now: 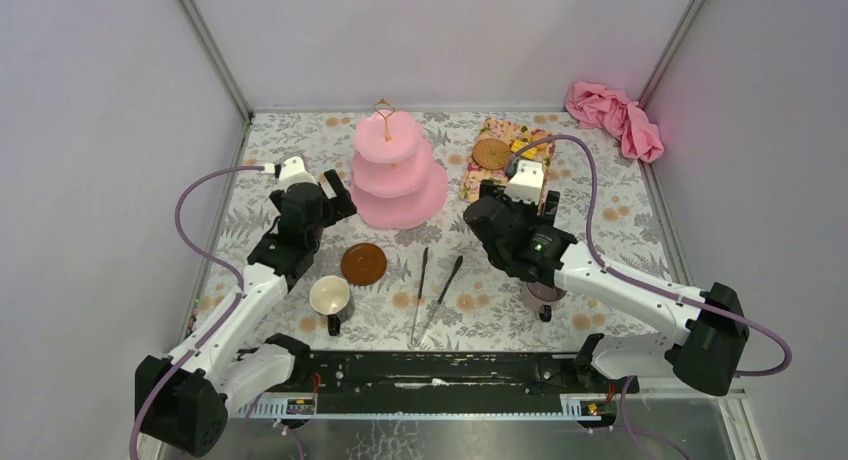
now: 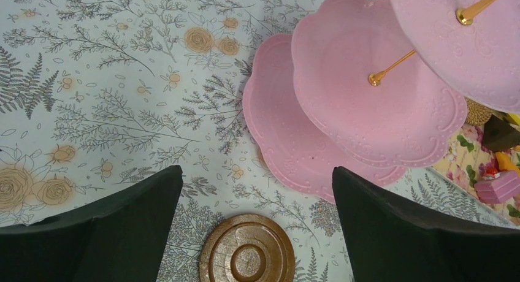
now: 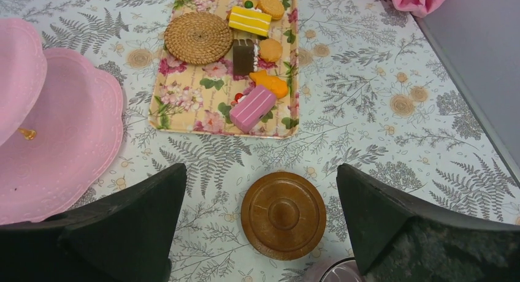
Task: Serve the afternoon tea
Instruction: Pick up the clamp from the center of the board.
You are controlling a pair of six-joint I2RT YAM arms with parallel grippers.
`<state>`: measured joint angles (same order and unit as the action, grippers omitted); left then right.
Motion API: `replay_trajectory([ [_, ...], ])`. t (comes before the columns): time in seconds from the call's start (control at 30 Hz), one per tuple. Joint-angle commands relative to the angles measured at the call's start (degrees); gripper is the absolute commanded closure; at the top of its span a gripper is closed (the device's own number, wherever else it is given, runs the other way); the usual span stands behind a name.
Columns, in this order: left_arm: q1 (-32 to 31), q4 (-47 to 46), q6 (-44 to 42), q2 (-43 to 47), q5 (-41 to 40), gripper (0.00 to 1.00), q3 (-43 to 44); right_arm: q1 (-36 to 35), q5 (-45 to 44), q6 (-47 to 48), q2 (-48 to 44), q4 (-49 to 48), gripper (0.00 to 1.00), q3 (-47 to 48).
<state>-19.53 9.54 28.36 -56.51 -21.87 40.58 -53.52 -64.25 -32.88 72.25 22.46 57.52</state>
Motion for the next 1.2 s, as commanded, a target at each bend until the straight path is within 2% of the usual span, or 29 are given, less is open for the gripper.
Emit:
replay_trajectory([
  [0.0,-0.42,-2.86,-0.45,1.03,-0.40,0.00,0.62,0.48,1.28,-0.71,-1.74,-1.17,0.01,0.09],
  [0.3,-0.42,-2.51,1.25,4.90,0.38,0.00,-0.20,-0.54,7.47,-6.97,0.14,2.23,0.03,2.00],
  [0.4,-0.41,-2.44,1.75,6.50,1.03,0.00,-0.63,-4.93,6.91,-9.52,1.43,1.20,0.04,0.66],
  [0.5,-0.44,-2.31,2.32,7.61,1.90,0.00,-0.83,-9.20,6.57,-15.65,4.29,5.06,0.04,2.27],
  [0.83,-0.48,-2.71,4.15,8.28,3.54,0.00,-1.19,-23.30,4.48,-42.08,19.45,21.18,0.02,11.78],
  [1.17,-0.46,-3.67,5.30,9.12,4.37,0.00,-2.45,-29.28,6.62,-49.28,26.29,22.69,0.01,13.98],
])
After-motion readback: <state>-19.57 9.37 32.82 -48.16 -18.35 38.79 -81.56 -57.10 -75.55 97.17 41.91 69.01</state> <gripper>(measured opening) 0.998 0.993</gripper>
